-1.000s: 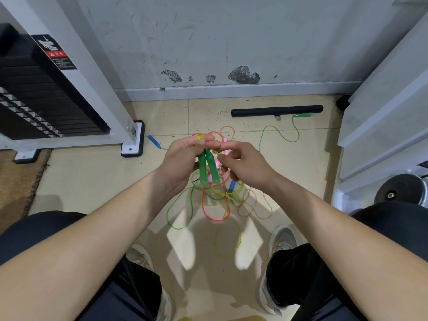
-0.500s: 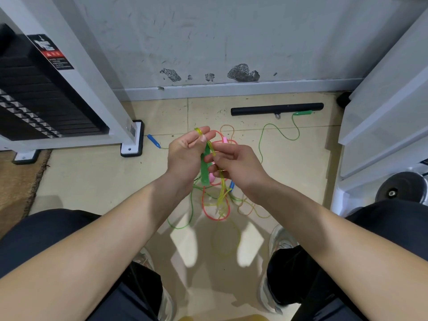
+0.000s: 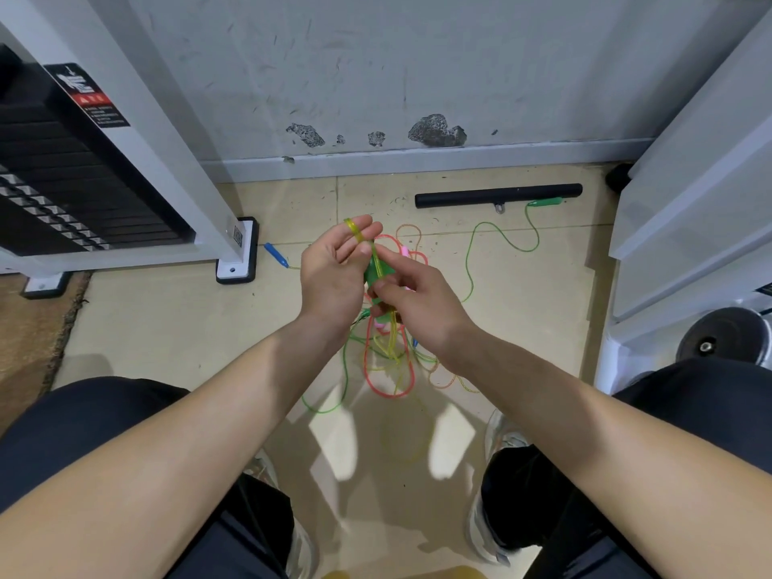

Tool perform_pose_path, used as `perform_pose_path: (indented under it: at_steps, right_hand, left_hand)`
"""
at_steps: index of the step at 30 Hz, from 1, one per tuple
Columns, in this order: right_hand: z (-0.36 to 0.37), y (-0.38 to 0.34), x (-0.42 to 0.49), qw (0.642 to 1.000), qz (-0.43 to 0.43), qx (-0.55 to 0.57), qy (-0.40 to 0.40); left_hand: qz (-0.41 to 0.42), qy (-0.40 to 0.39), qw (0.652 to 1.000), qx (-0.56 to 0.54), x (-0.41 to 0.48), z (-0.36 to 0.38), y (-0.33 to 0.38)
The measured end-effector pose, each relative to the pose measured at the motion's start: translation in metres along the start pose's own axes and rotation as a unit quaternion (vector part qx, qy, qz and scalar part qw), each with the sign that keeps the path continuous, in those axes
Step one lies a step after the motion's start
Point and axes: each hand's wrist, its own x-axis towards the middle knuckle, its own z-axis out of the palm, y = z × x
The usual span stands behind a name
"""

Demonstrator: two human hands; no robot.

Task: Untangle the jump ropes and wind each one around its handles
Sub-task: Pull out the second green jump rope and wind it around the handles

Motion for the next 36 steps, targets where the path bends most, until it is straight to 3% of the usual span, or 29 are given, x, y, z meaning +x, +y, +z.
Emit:
perform_pose_path:
  at_steps: [8, 12, 16, 22, 27, 33, 36]
  right_hand:
    - [0.016, 0.005, -0.012, 0.993, -0.089, -0.043, 0.062]
    - [0.015, 0.011, -0.010, 0.970, -0.157, -0.175, 0.059]
    - [0.011, 0.012, -0.008, 0.952, -0.173, -0.250, 0.020]
    - [0.011, 0.012, -0.010, 0.953, -0.212, -0.214, 0.033]
    - [0.009, 0.019, -0.008, 0.984, -0.127, -0.112, 0.064]
    - [-0.022, 0.017, 0.004, 0.998, -0.031, -0.032, -0.044]
    - [-0.040, 0.013, 0.006, 0.993, 0.008, -0.041, -0.107]
  left_hand:
    - [-0.048, 0.078, 0.994, -0.066, 0.000, 0.009, -0.001]
    - [-0.116, 0.086, 0.980, -0.136, 0.006, 0.009, 0.003]
    - [-0.140, 0.078, 0.973, -0.167, 0.010, 0.008, 0.012]
    - [-0.151, 0.092, 0.970, -0.166, 0.019, -0.003, 0.020]
    - [-0.184, 0.039, 0.963, -0.191, 0.027, -0.015, 0.033]
    - [-0.215, -0.036, 0.952, -0.217, 0.019, -0.030, 0.050]
    - [-0.210, -0.164, 0.957, -0.117, 0.011, -0.041, 0.057]
